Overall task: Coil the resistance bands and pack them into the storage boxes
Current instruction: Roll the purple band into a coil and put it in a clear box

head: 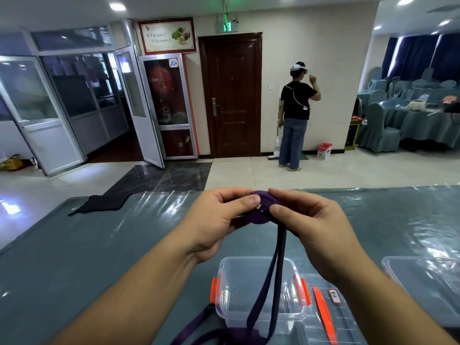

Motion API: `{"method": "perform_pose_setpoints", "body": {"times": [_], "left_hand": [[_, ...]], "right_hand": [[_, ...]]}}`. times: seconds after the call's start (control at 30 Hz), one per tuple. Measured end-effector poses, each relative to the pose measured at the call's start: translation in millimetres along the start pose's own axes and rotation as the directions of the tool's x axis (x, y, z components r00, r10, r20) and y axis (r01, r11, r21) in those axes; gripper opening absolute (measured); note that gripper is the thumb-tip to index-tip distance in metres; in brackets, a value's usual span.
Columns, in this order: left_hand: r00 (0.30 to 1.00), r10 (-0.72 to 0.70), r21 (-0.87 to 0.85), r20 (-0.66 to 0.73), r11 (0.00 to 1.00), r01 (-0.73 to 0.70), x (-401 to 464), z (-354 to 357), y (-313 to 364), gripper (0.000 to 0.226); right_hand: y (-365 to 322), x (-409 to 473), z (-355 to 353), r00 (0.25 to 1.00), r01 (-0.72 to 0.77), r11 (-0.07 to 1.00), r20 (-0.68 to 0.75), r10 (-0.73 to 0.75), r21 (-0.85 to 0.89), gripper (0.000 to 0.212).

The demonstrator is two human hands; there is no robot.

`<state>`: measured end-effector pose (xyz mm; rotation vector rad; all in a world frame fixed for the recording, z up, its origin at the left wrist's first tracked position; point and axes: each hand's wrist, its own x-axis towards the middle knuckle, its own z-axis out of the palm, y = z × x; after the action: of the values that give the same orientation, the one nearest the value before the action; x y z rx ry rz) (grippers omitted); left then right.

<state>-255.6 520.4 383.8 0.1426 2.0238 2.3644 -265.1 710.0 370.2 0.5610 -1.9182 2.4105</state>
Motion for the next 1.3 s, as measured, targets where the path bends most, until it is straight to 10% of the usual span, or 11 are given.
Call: {"method": "perform_pose_setpoints", "body": {"times": [0.77,1.0,1.3], "left_hand": [[0.994,0.093,0.492,0.052,0.864,-0.107,-0.7,-5.8,14.1,0.015],[0.999,0.041,0.035,-0.009,0.999,-0.041,-1.0,6.9,0.9,0.026],[1.0,-0.007,0.249,0.005,0.969,0.005,-1.8,0.5,15.4,0.017]], "right_hand": [[-17.7,8.1,-12.3,0.986,0.036,0.952,0.165,0.015,-0.305,0.031],[-0.5,-0.7,-4.2,1.0,0.015,1.0,0.014,-0.015,0.009,0.045],[-18.3,1.9,-7.1,0.991,0.029,0.969,0.135,0.005,-0.244,0.033]]}}
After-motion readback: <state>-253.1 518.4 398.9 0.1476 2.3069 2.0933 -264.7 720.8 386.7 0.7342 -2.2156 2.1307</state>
